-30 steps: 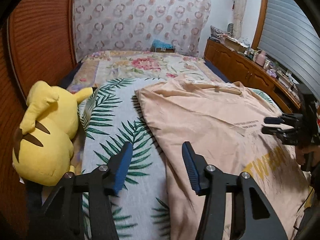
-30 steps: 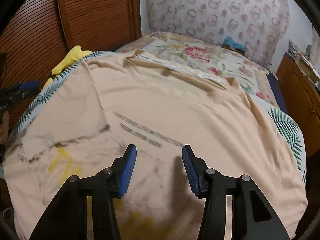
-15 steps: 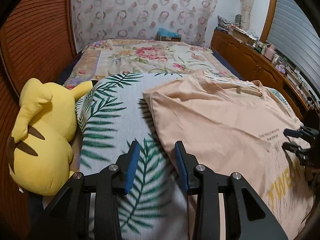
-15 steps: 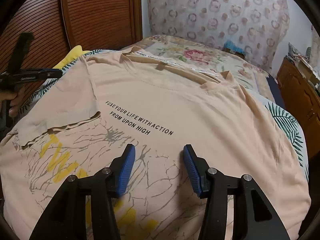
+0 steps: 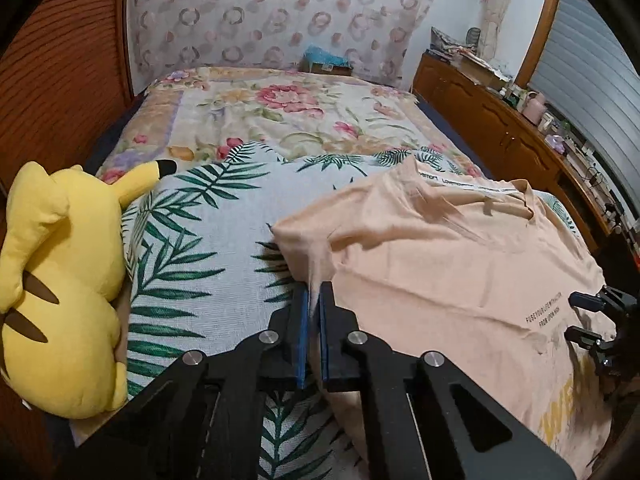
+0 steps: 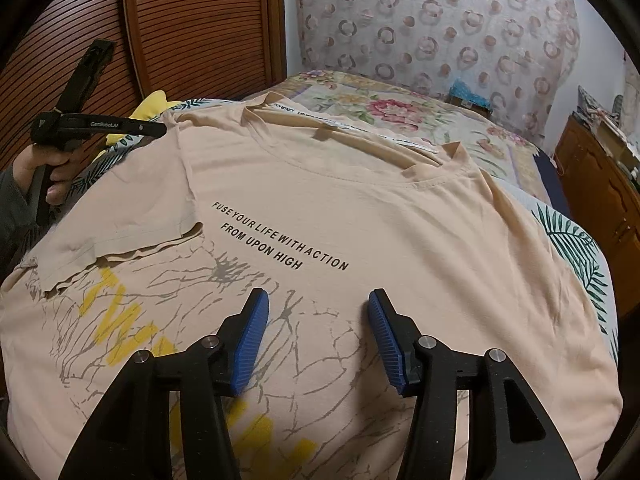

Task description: Fold small clothes

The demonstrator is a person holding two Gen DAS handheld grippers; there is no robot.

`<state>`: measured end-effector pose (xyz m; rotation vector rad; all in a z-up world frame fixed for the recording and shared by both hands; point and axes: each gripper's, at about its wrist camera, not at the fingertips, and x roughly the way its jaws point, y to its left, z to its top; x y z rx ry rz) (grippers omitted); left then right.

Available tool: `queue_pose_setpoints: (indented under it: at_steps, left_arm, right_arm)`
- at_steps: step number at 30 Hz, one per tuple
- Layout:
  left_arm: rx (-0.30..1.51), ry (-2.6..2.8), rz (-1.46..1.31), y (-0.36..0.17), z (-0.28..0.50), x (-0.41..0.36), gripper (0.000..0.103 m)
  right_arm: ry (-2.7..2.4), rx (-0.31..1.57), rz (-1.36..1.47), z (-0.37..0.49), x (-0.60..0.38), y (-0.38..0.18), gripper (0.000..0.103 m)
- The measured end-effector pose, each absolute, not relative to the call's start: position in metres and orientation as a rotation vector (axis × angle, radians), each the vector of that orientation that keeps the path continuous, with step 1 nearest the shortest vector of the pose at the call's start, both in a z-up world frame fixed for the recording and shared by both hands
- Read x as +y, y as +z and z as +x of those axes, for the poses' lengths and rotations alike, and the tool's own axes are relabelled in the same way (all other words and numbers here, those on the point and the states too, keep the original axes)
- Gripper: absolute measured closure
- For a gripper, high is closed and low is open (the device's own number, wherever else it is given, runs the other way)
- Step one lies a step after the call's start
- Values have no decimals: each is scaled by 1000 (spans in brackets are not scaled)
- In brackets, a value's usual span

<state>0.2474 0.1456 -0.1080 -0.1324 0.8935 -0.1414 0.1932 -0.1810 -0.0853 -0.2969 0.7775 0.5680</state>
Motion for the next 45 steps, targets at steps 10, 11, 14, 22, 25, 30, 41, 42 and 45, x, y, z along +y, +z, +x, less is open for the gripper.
queue_pose_setpoints:
  at_steps: [10,11,14,22,25,30,41,42,45]
  left_arm:
    - [839,-67,-53,-81,266,164,99]
    - [841,-67,-49,-82,268,166,99]
    - [852,-71,-33,-85,274,166,99]
    - [830,-50,-19,-88,253,165,85]
    - [791,-66,-14,-80,236,161,66]
    - [742,-126,-23,-68,206,153,34]
    - [650,-166,-24,-48,148,113,26]
    - [647,-172,-25,-48,145,111,26]
    - [635,-174,-5,-49,134,99,26]
  right_arm:
    - [568,778,-297,193,-181,-85,48]
    - [569,778,-297,193,-181,-85,48]
    - [569,778,-297,193,-181,-85,47]
    - [568,778,-297,193,-180,-85,46]
    - [570,778,-298,192,-180,-86,44]
    - [577,780,-301,191,-180,-86,41]
    - [585,784,-310,194,-178,-85,32]
    - [588,785,-309,194,-178,-85,31]
    - [591,786,-314,195,-177,-85,29]
